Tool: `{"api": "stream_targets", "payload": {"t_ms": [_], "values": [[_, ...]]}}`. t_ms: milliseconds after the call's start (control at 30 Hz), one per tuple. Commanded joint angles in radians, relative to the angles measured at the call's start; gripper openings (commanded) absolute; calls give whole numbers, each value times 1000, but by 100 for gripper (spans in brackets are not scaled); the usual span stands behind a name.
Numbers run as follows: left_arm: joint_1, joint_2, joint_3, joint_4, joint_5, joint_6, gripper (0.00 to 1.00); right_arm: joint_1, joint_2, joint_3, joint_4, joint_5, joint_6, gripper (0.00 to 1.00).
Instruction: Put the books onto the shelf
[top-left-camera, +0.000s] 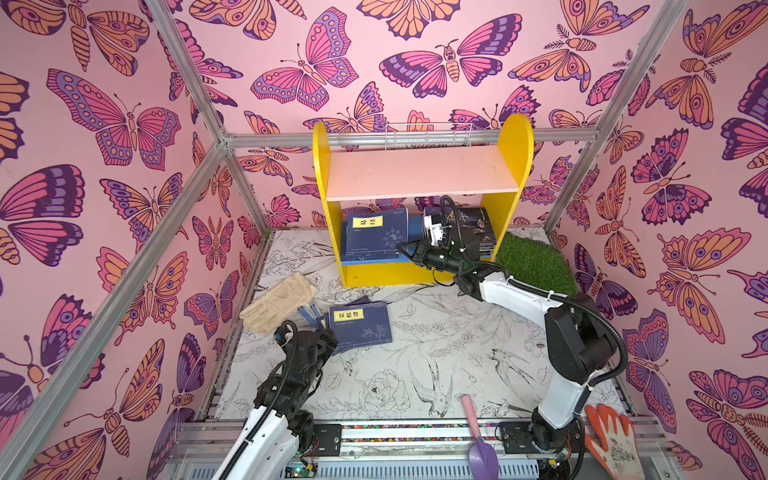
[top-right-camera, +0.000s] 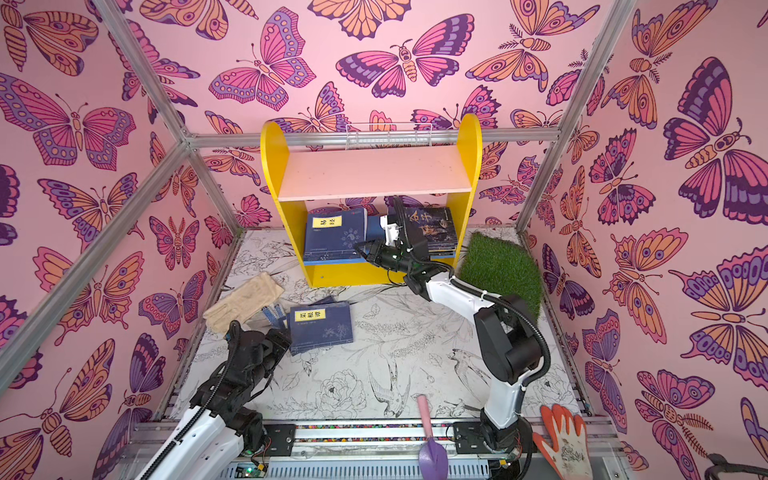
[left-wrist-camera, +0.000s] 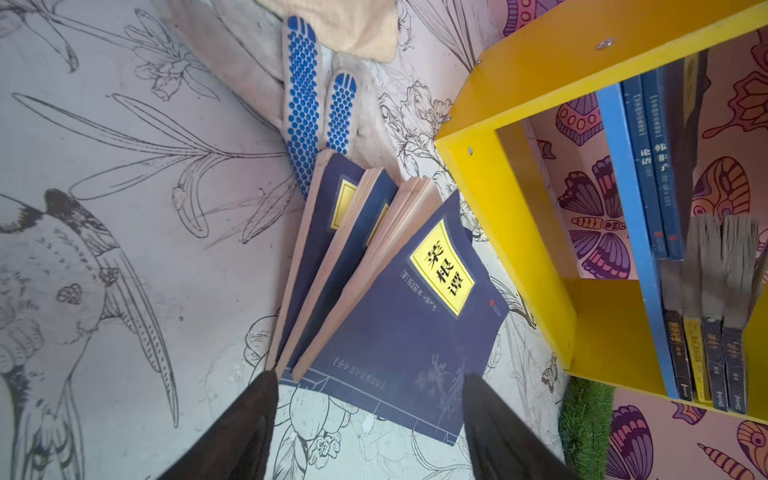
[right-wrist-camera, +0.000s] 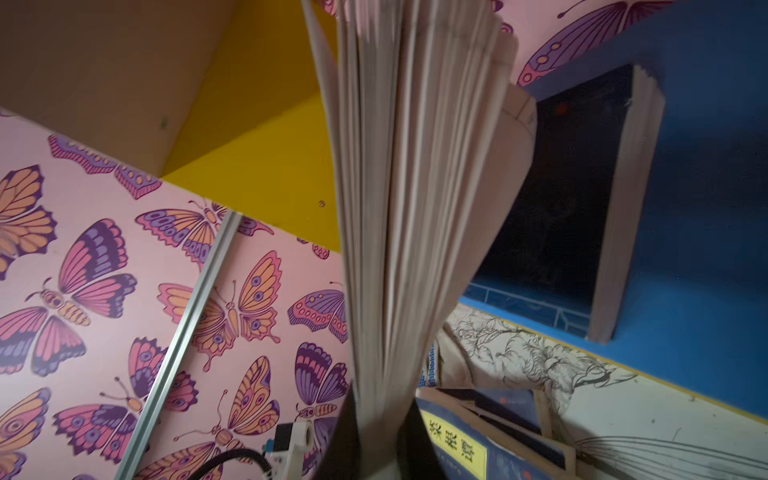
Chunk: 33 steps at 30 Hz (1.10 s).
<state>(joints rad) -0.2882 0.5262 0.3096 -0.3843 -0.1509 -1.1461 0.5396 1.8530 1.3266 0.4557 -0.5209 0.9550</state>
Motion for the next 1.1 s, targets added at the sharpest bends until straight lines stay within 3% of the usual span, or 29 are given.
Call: {"api": "stream_targets", "payload": {"t_ms": [0, 267, 733, 800, 967, 1067], "values": [[0, 0, 9, -42, -13, 22, 73, -3, 74, 111, -56, 53, -49, 4], [1, 14, 55, -64, -9, 54, 73, -1, 201, 280, -152, -5, -38, 4], [1, 35, 52, -61, -1, 42, 72, 0, 244, 298, -195, -53, -5, 5], [0, 38, 52, -61, 1, 42, 72, 0, 248, 304, -221, -41, -6, 9], [1, 43, 57, -61, 7, 41, 72, 3, 243, 359, -358, 29, -48, 38], [1, 44, 60, -60, 8, 37, 73, 8, 238, 414, -473, 91, -104, 48]]}}
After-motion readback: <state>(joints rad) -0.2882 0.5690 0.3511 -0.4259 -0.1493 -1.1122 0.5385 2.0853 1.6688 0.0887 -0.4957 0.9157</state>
